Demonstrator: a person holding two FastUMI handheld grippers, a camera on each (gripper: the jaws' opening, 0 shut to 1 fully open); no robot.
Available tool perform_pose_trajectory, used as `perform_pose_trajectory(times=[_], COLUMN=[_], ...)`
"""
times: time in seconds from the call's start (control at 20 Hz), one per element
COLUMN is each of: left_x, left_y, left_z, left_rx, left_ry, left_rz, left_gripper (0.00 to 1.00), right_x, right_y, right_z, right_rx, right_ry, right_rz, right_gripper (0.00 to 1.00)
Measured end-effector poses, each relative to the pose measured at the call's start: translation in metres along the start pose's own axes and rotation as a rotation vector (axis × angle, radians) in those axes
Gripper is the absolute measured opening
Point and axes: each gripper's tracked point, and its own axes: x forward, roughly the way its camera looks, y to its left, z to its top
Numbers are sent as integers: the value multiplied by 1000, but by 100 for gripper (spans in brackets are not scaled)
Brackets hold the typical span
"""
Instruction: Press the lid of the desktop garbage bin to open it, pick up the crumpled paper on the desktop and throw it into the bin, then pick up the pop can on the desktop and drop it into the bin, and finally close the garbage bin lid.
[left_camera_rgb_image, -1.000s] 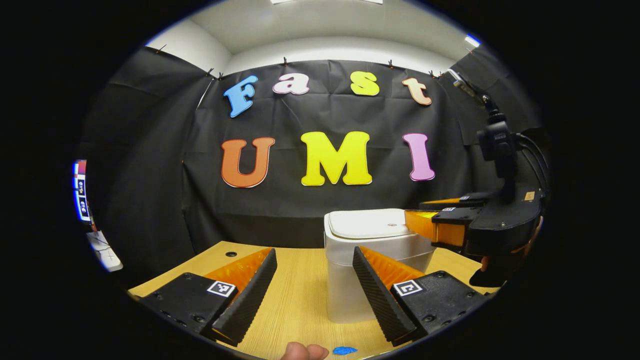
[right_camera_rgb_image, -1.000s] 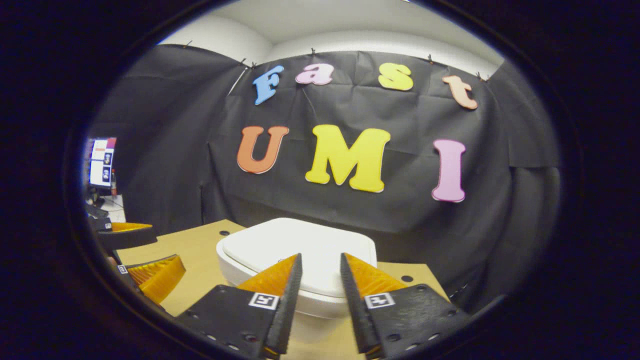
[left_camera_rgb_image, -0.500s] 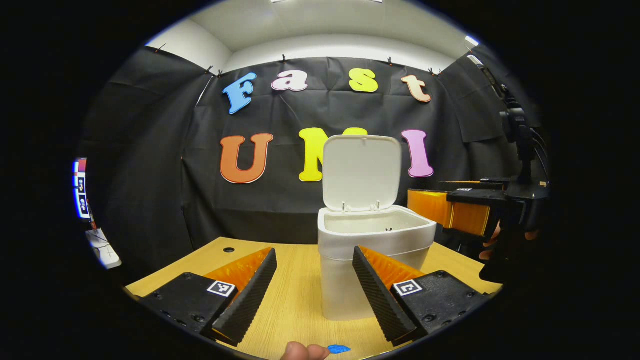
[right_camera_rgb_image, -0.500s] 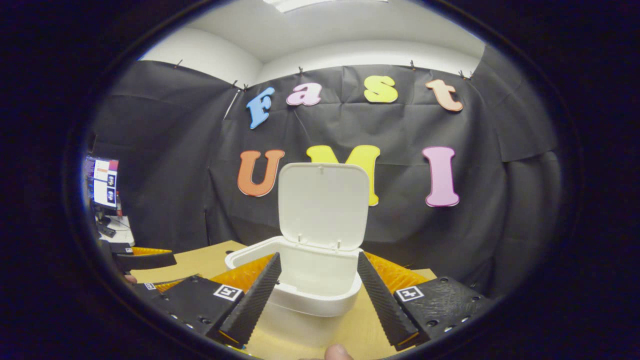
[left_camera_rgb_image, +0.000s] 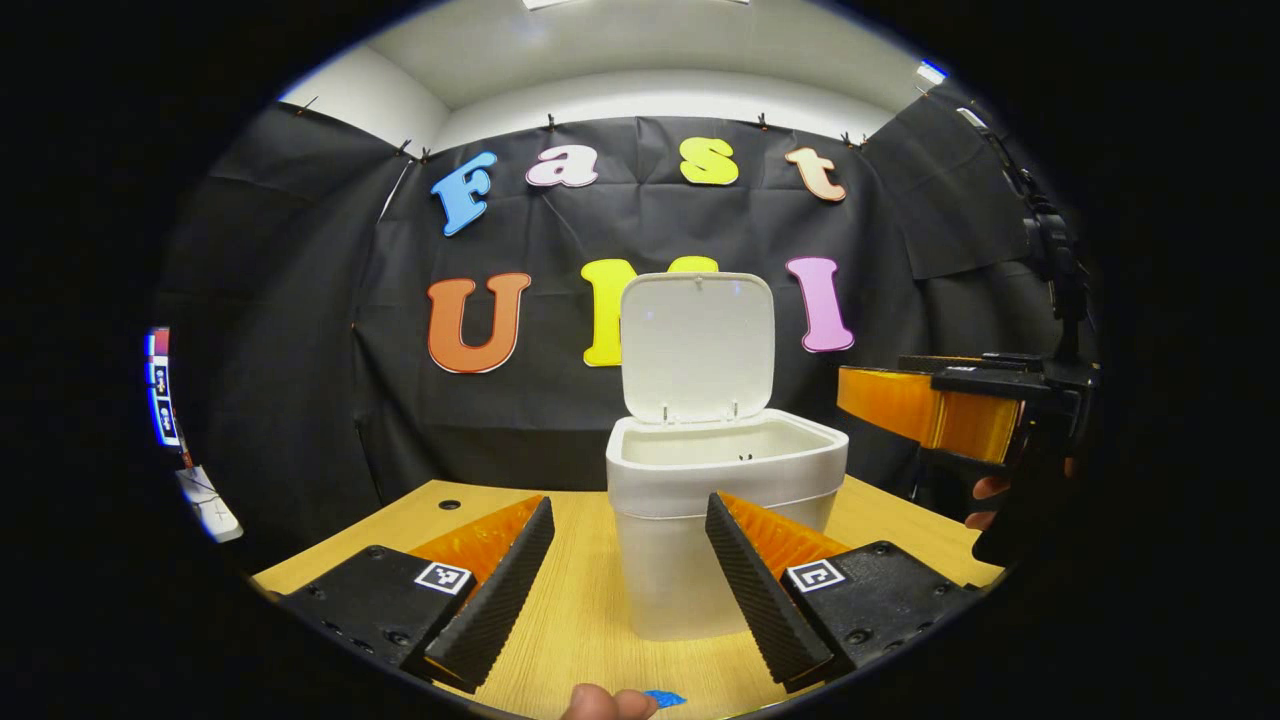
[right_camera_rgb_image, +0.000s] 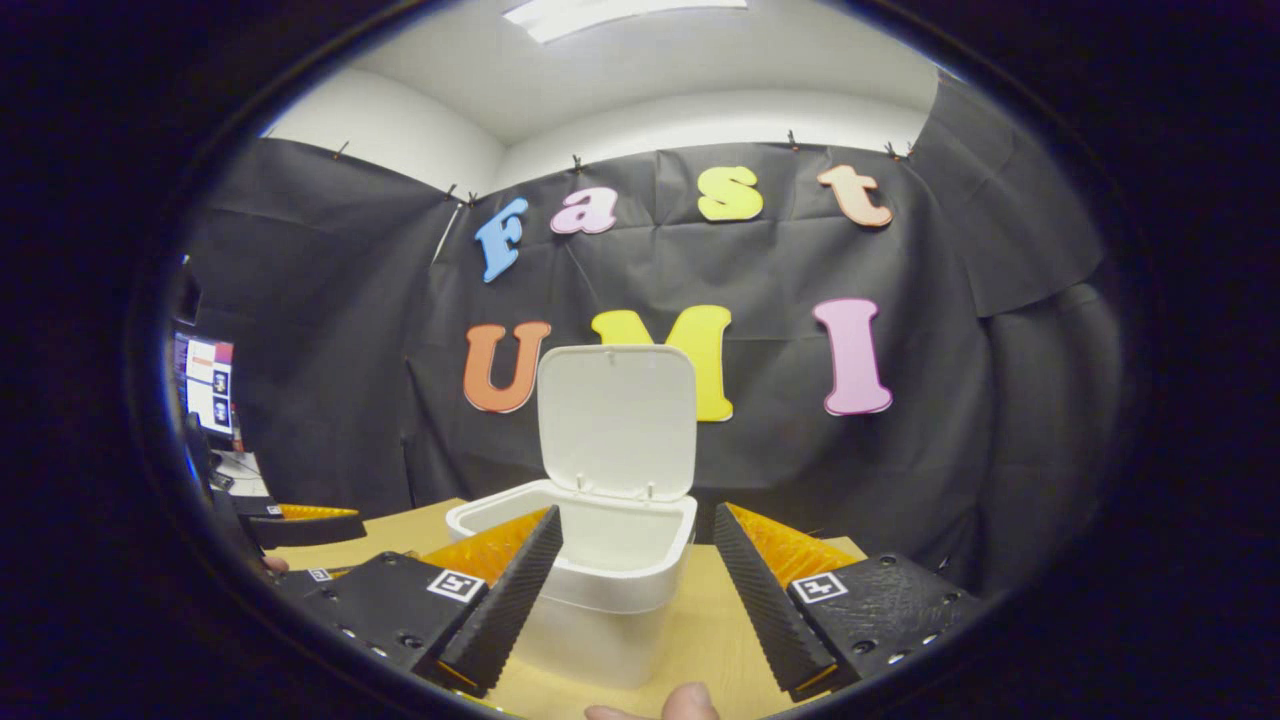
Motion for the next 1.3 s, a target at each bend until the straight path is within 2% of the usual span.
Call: perform_pose_trajectory(times=[0.1, 0.3, 0.45, 0.55, 1.0, 1.3], left_x=[-1, -6, -12, -18, -51, -62], left_y=[-3, -6, -13, -16, -24, -22], left_z=[-5, -26, -56, -78, -186, -229], left_rx=[-10, -23, -35, -48, -102, -88], left_ry=[11, 60, 129, 177, 381, 474], left_rz=[-4, 0, -4, 0, 9, 24], left_gripper=[98, 98, 99, 99, 99, 99], right_x=[-12, -31, -44, -50, -82, -93], right_y=[-9, -18, -24, -33, -56, -68], right_z=[2, -11, -29, -40, -94, -117], right_rx=[-7, -20, -6, -18, 19, -1], right_ry=[-24, -38, -37, -34, 20, 36], right_rz=[-16, -19, -10, -31, -63, -86], right_gripper=[95, 97, 95, 97, 95, 97])
